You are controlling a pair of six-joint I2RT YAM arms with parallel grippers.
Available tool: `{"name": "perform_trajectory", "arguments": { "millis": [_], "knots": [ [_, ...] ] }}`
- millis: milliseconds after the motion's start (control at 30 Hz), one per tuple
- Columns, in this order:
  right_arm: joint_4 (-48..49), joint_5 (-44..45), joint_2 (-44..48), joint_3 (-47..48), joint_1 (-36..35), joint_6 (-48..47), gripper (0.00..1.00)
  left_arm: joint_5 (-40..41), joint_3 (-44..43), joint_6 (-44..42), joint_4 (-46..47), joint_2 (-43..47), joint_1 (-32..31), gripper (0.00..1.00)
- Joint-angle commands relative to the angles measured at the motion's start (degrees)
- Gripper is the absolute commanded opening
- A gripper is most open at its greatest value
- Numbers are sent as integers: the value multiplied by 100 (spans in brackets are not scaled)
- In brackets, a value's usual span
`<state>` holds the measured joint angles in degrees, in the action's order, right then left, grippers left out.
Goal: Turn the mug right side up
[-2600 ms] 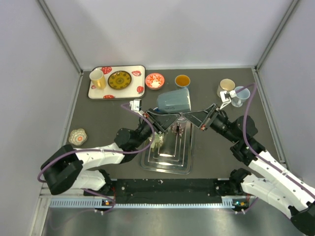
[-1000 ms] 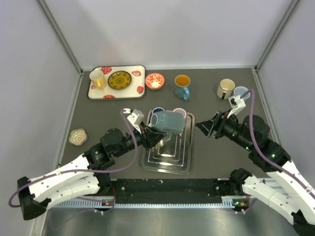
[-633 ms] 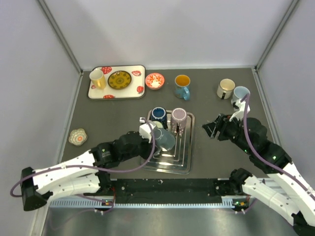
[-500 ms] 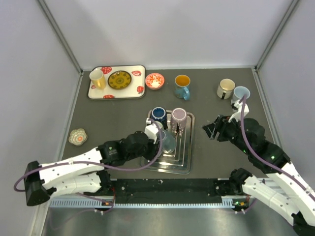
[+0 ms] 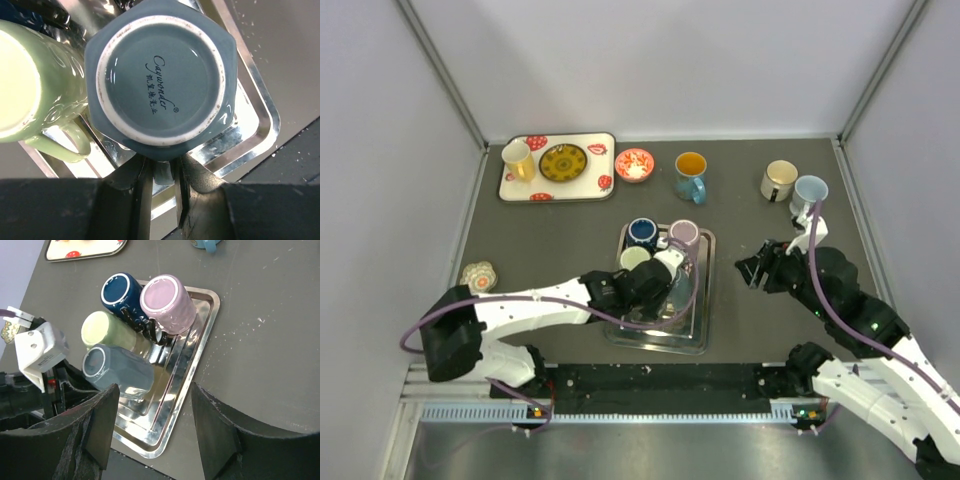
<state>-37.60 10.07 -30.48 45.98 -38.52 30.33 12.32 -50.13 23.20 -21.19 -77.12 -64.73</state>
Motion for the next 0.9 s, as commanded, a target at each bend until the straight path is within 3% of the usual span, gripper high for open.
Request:
{"name": "perform_trajectory", "arguments": {
  "millis": [0, 400, 733, 833, 867],
  "knots": [
    [95, 127, 68, -62, -50, -88, 60, 341, -480, 176, 379, -258, -13, 0],
    [87, 189, 86, -106, -59, -71, 60, 526, -955, 194, 379, -1313, 13, 0],
    [52, 224, 86, -124, -50, 17, 60, 596, -850, 343, 458, -1595, 206, 1],
    [25, 311, 42, -98, -59, 43, 61, 666, -771, 369, 423, -1578, 215, 18],
    [8, 338, 25, -80, -59, 52, 61, 702, -736, 369, 405, -1560, 215, 30]
  ]
}}
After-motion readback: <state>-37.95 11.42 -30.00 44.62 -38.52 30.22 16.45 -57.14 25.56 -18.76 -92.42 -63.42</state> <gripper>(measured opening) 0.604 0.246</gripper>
